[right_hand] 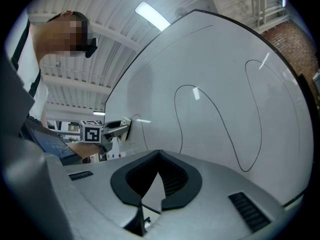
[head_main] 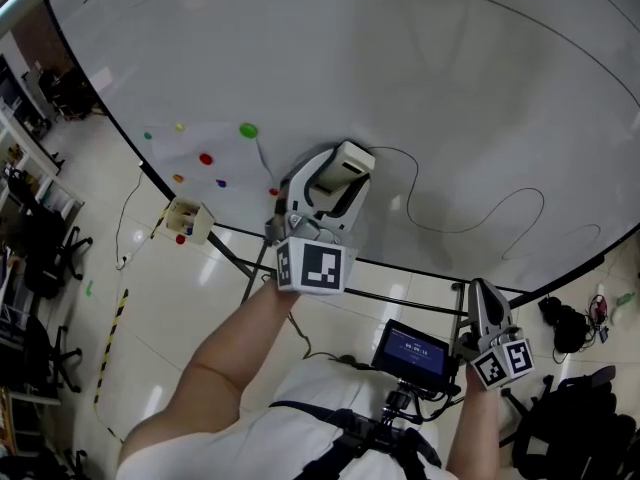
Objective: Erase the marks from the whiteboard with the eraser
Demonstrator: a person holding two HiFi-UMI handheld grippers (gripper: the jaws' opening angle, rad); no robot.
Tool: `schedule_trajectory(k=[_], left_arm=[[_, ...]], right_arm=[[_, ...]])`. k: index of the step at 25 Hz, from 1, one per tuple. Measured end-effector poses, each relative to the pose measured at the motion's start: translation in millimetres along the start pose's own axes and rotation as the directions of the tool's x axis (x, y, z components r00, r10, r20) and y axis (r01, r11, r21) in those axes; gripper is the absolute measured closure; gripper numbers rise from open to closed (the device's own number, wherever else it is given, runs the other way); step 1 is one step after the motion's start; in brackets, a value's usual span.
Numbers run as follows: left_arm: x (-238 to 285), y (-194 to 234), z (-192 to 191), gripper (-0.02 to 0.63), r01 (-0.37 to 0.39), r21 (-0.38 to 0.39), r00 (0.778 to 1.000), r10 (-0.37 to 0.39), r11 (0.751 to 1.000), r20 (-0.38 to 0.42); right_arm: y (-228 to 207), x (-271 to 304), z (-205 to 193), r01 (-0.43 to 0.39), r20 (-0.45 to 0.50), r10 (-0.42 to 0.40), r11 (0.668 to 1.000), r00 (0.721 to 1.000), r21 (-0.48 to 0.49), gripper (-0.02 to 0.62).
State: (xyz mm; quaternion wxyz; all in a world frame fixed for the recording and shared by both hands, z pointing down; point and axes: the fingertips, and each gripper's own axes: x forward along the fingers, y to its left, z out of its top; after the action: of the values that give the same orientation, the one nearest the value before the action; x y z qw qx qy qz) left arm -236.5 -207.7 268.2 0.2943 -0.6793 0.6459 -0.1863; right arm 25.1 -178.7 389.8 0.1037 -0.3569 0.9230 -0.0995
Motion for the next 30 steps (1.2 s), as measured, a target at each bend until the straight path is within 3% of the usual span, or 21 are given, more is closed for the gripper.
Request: schedule_trajectory(k=[12, 30], left_arm=[[8, -10, 24, 0.313, 0.071, 0.238, 0.995, -0.085, 0.969, 0.05], [25, -57, 60, 0.311, 0.128, 0.215, 0.98, -0.157, 0.968, 0.122]], right_arm=[[-12, -4, 2, 0.025, 0.017, -0.025, 1.0, 1.0, 0.007, 0.58], [-29, -15, 7, 0.047, 0.02, -0.048, 0.999, 0.999, 0.019, 0.58]])
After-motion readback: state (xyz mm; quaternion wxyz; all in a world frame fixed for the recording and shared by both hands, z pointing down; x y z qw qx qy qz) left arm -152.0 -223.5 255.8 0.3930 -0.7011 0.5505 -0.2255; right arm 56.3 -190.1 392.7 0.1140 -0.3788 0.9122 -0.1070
